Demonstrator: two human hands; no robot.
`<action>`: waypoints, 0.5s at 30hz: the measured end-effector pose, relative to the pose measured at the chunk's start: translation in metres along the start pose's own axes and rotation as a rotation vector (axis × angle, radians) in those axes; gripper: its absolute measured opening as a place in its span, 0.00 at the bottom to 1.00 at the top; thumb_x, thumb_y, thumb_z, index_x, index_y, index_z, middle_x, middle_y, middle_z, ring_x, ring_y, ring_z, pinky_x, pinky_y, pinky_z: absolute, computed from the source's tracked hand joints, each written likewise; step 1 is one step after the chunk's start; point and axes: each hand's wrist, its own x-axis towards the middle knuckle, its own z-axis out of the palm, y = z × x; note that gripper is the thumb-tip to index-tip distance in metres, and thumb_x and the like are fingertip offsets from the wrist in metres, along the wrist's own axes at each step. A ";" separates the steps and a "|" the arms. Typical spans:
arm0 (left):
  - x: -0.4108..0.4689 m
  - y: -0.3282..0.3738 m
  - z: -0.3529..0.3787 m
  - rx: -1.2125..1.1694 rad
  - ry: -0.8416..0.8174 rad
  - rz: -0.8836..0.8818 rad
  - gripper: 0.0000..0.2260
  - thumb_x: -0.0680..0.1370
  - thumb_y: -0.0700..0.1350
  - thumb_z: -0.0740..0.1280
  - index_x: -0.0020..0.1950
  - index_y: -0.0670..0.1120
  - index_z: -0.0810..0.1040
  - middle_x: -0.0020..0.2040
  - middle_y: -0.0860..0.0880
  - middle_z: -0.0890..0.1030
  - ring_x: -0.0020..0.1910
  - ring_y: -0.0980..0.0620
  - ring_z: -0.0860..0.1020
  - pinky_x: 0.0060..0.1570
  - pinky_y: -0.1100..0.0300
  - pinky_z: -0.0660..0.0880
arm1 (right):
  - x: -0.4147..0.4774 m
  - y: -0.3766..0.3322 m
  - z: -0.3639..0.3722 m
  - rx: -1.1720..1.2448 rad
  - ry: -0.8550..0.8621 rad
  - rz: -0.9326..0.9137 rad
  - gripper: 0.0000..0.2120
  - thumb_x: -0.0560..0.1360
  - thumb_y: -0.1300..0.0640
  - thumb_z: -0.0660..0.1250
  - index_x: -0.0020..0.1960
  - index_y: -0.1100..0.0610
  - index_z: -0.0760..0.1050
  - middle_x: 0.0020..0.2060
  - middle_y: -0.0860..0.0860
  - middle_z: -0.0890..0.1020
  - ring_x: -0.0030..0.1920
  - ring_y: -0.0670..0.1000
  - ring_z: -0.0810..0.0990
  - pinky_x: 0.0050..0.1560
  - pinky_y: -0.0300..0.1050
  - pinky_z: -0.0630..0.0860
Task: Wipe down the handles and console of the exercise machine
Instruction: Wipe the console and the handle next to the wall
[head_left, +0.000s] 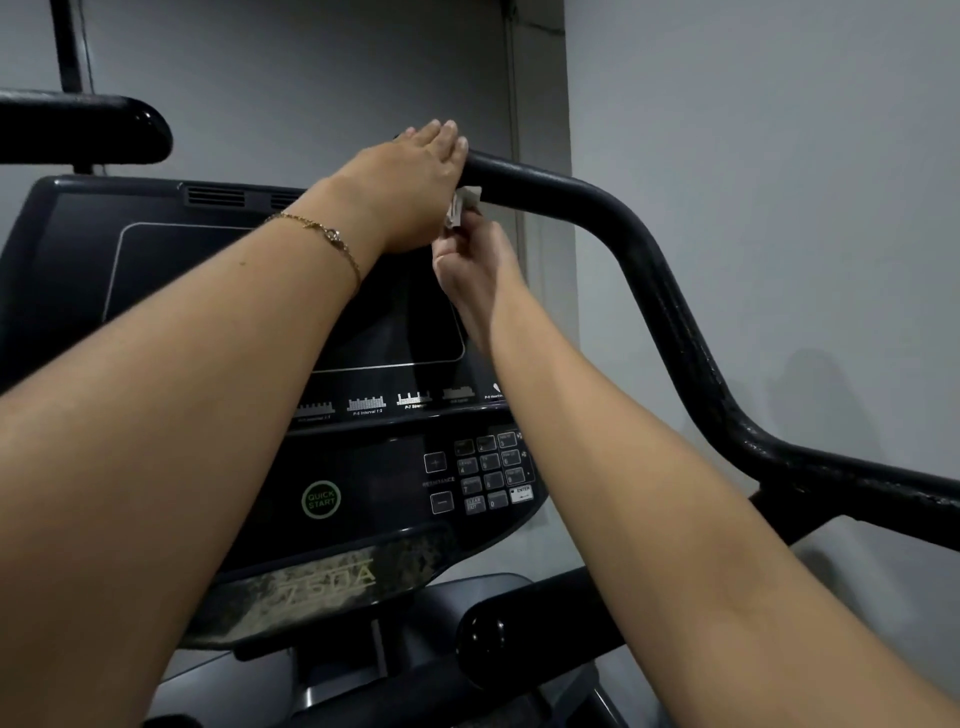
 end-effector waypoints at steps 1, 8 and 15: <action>0.001 -0.001 0.000 -0.007 -0.005 -0.001 0.25 0.81 0.38 0.51 0.76 0.36 0.47 0.77 0.38 0.47 0.77 0.44 0.48 0.75 0.53 0.48 | -0.007 0.000 -0.004 -0.031 -0.025 -0.027 0.17 0.81 0.65 0.50 0.36 0.61 0.67 0.15 0.52 0.75 0.21 0.47 0.77 0.27 0.26 0.73; 0.002 -0.001 -0.006 -0.051 -0.034 -0.023 0.26 0.80 0.35 0.52 0.77 0.38 0.47 0.78 0.41 0.48 0.77 0.46 0.49 0.75 0.53 0.49 | -0.021 -0.083 -0.043 -0.376 0.148 -0.697 0.13 0.76 0.71 0.57 0.40 0.60 0.76 0.30 0.49 0.77 0.28 0.44 0.75 0.30 0.33 0.73; 0.004 0.002 -0.003 -0.071 0.004 -0.059 0.27 0.79 0.37 0.54 0.77 0.37 0.51 0.77 0.41 0.53 0.76 0.46 0.53 0.75 0.53 0.51 | 0.001 -0.078 -0.029 -2.037 -0.107 -0.996 0.12 0.79 0.64 0.53 0.44 0.60 0.75 0.43 0.50 0.79 0.50 0.50 0.77 0.65 0.43 0.64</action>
